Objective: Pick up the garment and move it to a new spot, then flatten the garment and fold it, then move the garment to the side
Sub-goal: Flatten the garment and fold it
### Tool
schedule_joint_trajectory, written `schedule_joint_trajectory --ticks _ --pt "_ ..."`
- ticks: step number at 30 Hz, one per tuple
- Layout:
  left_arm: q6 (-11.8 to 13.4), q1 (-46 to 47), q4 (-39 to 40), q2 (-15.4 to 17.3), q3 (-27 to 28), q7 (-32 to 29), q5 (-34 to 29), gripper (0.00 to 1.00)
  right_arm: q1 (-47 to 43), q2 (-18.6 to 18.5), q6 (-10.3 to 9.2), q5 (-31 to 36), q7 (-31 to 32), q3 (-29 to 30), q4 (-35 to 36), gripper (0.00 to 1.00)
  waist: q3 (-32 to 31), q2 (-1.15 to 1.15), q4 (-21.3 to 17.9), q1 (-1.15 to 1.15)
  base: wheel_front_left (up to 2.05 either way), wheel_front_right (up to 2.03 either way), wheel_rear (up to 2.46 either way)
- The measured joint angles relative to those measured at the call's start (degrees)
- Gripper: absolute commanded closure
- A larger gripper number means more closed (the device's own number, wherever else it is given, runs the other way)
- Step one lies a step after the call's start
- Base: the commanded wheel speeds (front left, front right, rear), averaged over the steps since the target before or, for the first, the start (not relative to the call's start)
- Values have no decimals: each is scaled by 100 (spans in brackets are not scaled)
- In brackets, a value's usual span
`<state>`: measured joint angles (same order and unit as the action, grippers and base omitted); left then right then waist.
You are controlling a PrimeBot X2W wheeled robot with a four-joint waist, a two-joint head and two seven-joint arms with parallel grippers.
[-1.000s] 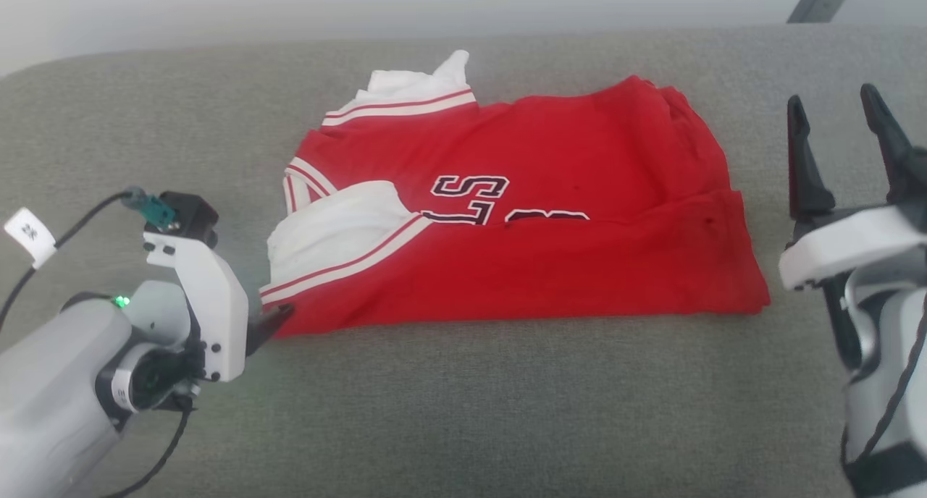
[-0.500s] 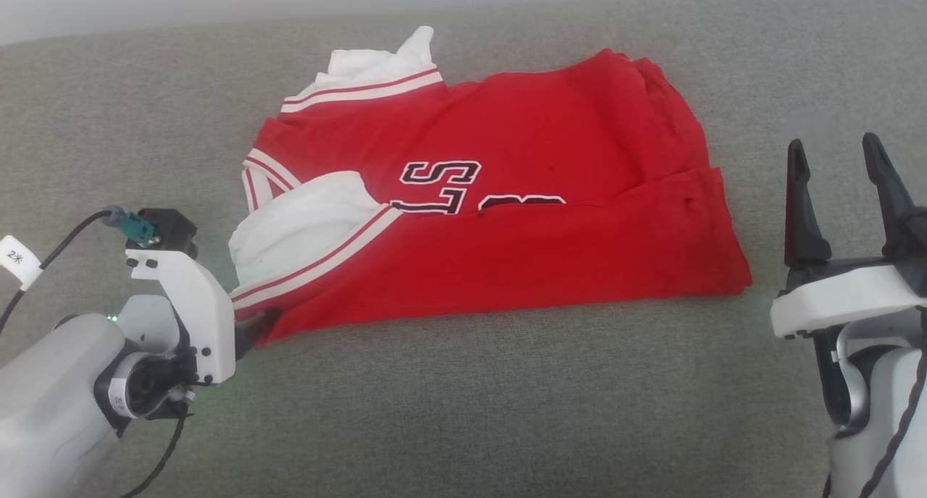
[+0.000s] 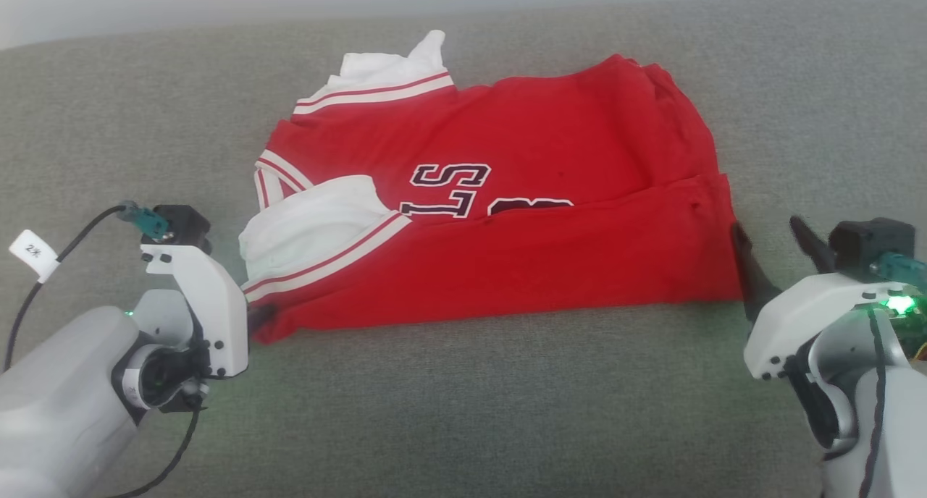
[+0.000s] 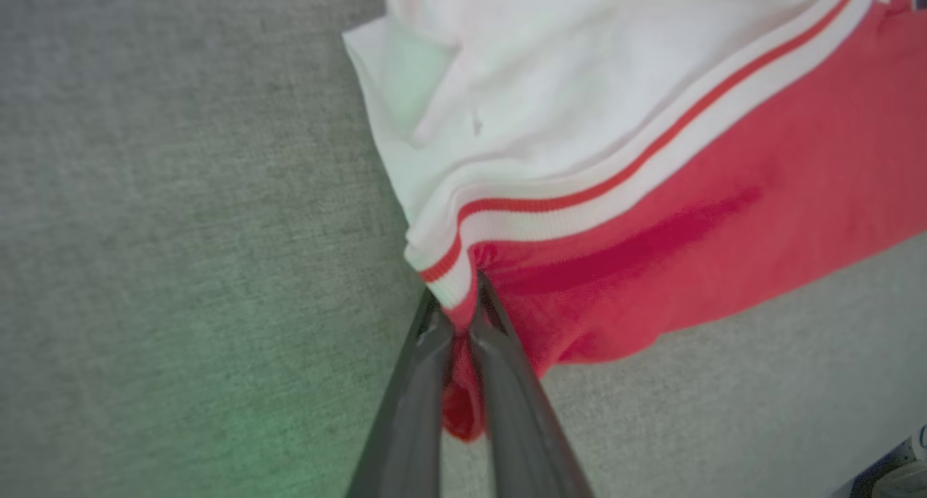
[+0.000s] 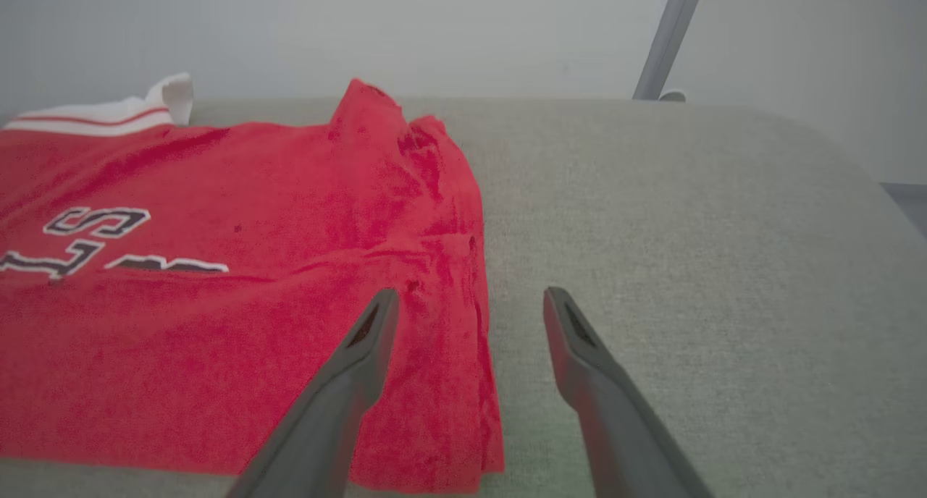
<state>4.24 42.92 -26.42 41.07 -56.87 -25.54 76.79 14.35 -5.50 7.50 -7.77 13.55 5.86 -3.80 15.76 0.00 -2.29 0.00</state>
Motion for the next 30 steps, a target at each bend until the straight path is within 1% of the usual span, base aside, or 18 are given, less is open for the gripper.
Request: schedule_joint_trajectory --ticks 5,11,15,17,18,24,30 --pt "-48 29 -19 -110 -53 16 -84 100 14 -355 1 -226 877 -119 -268 0 -27 0 131 0 0 0 0" --pt "-108 79 -24 -224 -85 19 -121 100 163 -628 0 -509 1905 -250 -571 0 12 0 288 0 0 0 0" --pt "-151 90 -59 -290 -87 45 -122 100 326 -753 0 -775 2441 -339 -751 0 43 0 368 0 0 0 0" --pt "-182 99 -85 -326 -88 47 -122 100 413 -826 0 -829 2597 -357 -826 68 53 0 400 0 0 0 0" --pt "-197 109 -100 -342 -89 49 -122 100 458 -869 1 -835 2661 -379 -869 100 57 0 416 0 0 0 0" --pt "-272 131 -191 -426 -93 93 -121 100 609 -1007 7 -984 2831 -510 -985 100 52 0 498 0 0 0 0" --pt "-296 137 -192 -398 -107 34 -113 100 631 -1168 5 -1122 2941 -639 -971 100 -26 0 537 0 0 0 0"
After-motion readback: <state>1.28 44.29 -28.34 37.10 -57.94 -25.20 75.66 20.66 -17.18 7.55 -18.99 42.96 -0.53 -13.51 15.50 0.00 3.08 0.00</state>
